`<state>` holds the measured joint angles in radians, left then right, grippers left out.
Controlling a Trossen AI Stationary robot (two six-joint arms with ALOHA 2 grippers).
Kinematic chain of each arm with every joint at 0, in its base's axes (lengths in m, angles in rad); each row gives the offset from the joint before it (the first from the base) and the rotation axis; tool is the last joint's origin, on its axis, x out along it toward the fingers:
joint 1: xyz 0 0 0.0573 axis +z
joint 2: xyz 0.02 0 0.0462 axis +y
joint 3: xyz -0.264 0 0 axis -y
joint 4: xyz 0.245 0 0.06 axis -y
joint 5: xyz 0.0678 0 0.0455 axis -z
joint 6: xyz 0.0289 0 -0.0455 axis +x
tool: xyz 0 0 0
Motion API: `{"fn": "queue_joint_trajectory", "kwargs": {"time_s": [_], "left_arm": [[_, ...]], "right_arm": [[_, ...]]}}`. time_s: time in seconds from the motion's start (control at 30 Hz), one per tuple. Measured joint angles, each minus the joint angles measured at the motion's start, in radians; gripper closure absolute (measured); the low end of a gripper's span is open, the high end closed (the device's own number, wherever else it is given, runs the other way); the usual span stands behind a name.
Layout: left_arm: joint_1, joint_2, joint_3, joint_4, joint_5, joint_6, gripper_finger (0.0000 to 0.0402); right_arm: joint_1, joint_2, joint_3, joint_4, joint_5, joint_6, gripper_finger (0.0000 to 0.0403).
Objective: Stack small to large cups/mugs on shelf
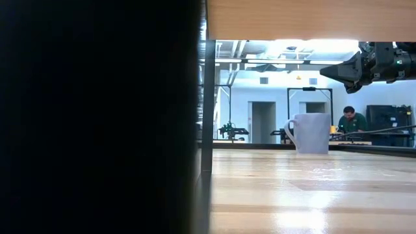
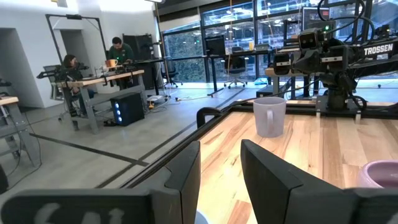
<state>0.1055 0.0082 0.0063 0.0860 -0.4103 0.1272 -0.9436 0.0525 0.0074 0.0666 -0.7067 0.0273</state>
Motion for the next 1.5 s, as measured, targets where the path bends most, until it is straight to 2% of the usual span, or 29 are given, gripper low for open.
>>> {"fn": "queue_joint_trajectory", "kwargs": {"time_s": [0.53,0.87,1.07,1.23,1.5], "left_arm": [[0.000,0.000,0.000,0.000,0.000,0.000,0.0294],[0.000,0.000,0.000,0.000,0.000,-0.027,0.0294],[0.000,0.000,0.000,0.000,0.000,-0.066,0.0294],[0.000,0.000,0.000,0.000,0.000,-0.068,0.0294],[0.000,0.000,0.000,0.000,0.000,-0.042,0.0294]], "right_arm": [[0.000,0.000,0.000,0.000,0.001,-0.001,0.0369],[0.000,0.000,0.000,0.001,0.077,-0.074,0.0369],[0.000,0.000,0.000,0.001,0.078,0.029,0.0369],[0.000,0.000,0.000,0.001,0.078,0.031,0.0369],[0.000,0.000,0.000,0.001,0.079,0.026,0.0339]]}}
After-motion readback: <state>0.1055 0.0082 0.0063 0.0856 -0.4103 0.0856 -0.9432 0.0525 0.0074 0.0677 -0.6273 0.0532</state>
